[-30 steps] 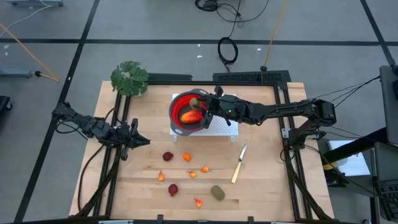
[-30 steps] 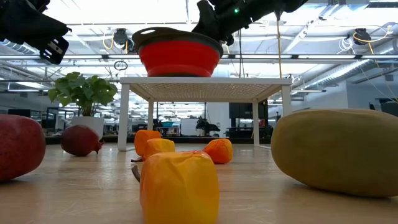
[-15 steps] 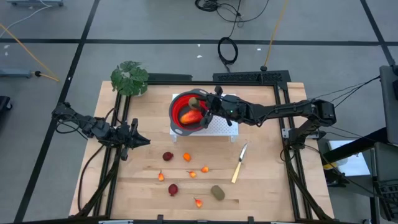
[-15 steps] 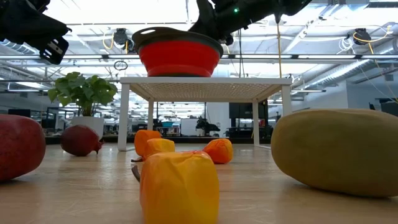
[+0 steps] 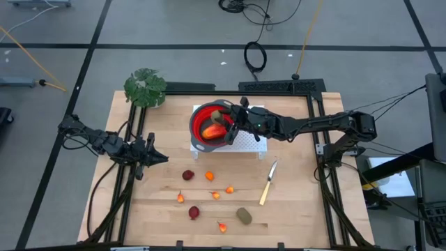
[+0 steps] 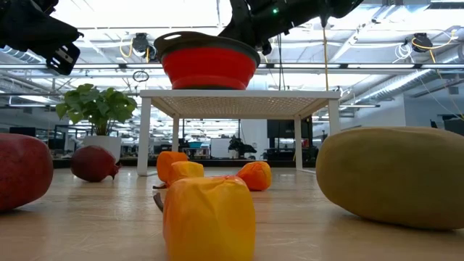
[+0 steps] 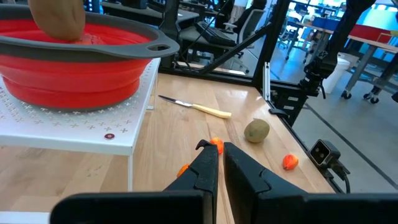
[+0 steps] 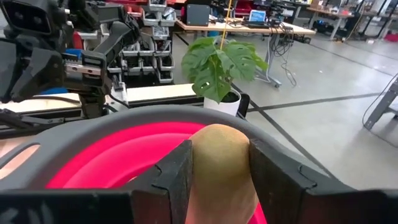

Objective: Pick & Place Fruit
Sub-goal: Put the brown kiwi into the orange strainer bowl on the shelf

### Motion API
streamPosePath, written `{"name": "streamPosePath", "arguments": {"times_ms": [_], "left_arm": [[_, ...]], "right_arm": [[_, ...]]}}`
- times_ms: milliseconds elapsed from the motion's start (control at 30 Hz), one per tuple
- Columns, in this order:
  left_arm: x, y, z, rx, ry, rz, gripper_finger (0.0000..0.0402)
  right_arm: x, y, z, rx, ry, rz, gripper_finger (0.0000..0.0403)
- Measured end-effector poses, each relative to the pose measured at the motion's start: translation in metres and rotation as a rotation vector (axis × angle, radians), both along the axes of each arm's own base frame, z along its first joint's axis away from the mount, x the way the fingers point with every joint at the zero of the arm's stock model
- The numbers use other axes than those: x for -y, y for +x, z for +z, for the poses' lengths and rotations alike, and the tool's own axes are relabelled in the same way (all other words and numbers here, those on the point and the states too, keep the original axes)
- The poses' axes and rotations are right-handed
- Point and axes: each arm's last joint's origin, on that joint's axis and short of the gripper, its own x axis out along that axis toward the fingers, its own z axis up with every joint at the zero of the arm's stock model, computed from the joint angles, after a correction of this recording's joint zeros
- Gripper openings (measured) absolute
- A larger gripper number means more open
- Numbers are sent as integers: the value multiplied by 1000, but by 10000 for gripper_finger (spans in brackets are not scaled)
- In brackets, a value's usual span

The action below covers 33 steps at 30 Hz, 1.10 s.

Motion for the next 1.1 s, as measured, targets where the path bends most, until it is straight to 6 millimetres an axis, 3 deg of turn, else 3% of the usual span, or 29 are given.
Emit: {"name": "streamPosePath", "arguments": {"times_ms": [433,667,867,1100], "left_arm": [[0,0,0,0,-2,0,24],[1,0,0,-2,-5,-24,24],[1,0,0,-3,-11,-25,24],[1,0,0,-4,-13,-25,24]], "right_arm": [[0,0,-2,-4,43,-10,217],[-1,0,0,0,12,-1,230],[-15,-1,8,33,-25,44,209],[-63,-10,23,43,-134,194,136]]}}
